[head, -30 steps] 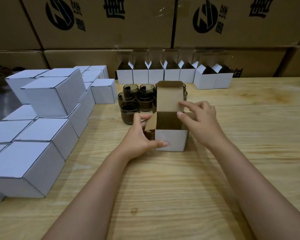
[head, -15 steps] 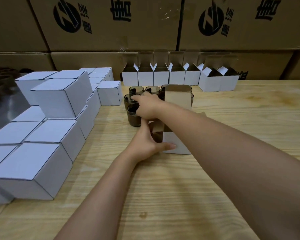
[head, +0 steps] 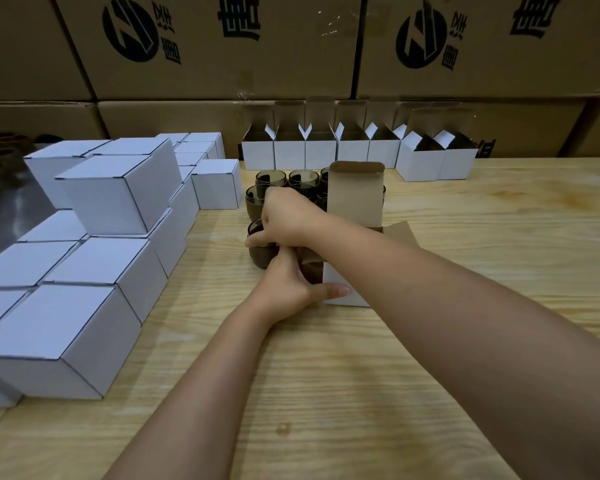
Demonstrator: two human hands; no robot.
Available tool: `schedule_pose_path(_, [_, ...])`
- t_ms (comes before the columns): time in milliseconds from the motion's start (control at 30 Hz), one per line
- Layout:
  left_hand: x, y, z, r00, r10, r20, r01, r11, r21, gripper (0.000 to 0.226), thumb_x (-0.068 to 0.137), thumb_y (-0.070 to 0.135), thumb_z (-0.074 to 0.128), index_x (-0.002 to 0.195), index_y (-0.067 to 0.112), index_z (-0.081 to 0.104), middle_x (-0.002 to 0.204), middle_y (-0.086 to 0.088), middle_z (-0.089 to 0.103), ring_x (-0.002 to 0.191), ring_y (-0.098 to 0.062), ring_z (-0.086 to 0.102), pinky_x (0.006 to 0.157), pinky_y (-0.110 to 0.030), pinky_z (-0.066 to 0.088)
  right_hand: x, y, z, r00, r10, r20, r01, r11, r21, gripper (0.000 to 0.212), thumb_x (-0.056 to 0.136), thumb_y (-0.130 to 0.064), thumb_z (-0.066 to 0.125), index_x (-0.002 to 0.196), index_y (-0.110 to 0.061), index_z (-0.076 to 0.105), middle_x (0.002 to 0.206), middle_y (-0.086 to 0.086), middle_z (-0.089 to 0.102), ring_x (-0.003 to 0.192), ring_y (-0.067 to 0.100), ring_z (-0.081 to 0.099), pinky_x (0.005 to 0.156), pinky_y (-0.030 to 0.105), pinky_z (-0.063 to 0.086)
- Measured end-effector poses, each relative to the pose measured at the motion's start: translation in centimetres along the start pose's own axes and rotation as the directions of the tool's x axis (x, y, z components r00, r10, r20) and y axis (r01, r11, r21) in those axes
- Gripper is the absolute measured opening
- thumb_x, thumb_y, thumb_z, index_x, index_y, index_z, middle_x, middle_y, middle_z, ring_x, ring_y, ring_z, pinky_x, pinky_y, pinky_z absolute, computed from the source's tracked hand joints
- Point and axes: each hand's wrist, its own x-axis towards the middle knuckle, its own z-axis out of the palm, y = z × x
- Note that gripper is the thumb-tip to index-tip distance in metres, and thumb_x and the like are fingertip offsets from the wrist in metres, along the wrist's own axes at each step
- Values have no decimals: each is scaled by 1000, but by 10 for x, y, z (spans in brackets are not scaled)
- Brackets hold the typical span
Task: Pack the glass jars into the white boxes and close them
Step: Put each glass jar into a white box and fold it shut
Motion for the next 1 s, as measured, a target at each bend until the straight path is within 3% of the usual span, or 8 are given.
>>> schedule_pose_path(100, [-2, 6, 0, 1000, -3, 17, 3, 1000, -20, 73, 55, 38, 87, 114, 34, 43, 107, 20, 57, 97, 19, 54, 74, -3, 44, -3, -2, 0, 999, 1, 36, -4, 997, 73, 38, 82, -35, 71, 104, -6, 62, 123, 11, 39, 95, 19, 51, 81, 32, 48])
schedule_pose_path(200, [-4, 10, 0, 1000, -7, 21, 7, 1000, -20, 82, 45, 57, 76, 116, 31, 45, 111, 17, 59, 106, 4, 56, 84, -14, 46, -3, -5, -1, 996, 18, 84, -27, 994, 107, 63, 84, -28, 70, 134, -7, 37, 130, 14, 44, 97, 24, 53, 78, 31, 49])
schedule_pose_path(267, [-4, 10, 0, 1000, -11, 22, 12, 1000, -9, 77, 47, 54, 78, 113, 32, 46, 110, 15, 61, 104, 2, 58, 85, -17, 47, -3, -7, -3, 995, -23, 94, 8, 987, 159, 68, 84, -22, 69, 141, -9, 35, 132, 12, 47, 107, 24, 52, 84, 31, 50])
schedule_pose_path(367, [-4, 8, 0, 999, -19, 31, 20, 999, -41, 81, 57, 33, 91, 114, 38, 35, 115, 14, 61, 101, 10, 58, 79, -9, 47, -8, -8, -15, 999, -52, 6, 48, 954, 297, 54, 83, -21, 67, 134, -16, 50, 130, 7, 51, 114, 21, 52, 87, 27, 47])
schedule_pose_path(500, [-5, 6, 1, 998, -48, 41, 53, 991, -120, 82, 60, 21, 91, 114, 37, 32, 110, 16, 61, 93, 8, 64, 71, -8, 50, -22, -3, -50, 993, -65, -101, 107, 862, 495, 42, 84, -21, 67, 125, -22, 57, 120, -1, 56, 94, 7, 57, 66, 11, 44])
schedule_pose_path(667, [-6, 10, -1, 998, -51, 48, 56, 991, -122, 88, 60, 22, 91, 122, 37, 30, 108, 21, 61, 93, 12, 62, 75, -9, 50, -51, 27, -82, 991, -130, -12, 123, 898, 421, 34, 86, -17, 64, 118, -28, 59, 115, -7, 57, 100, 10, 59, 74, 20, 55])
schedule_pose_path(833, [-6, 13, -1, 997, -48, 59, 56, 988, -144, 79, 63, 15, 89, 116, 32, 33, 105, 24, 55, 84, 18, 60, 65, -6, 49, -76, 55, -97, 984, -144, 103, 94, 918, 386, 34, 87, -16, 65, 114, -36, 60, 114, -14, 58, 105, 3, 57, 80, 18, 52])
schedule_pose_path(1000, [-9, 16, -1, 997, -57, 59, 66, 987, -149, 84, 61, 19, 89, 122, 29, 33, 112, 15, 60, 90, 7, 64, 68, -11, 51, -88, 66, -95, 970, -138, 202, 79, 958, 277, 34, 85, -24, 67, 112, -44, 57, 122, -13, 55, 112, 4, 53, 83, 19, 47])
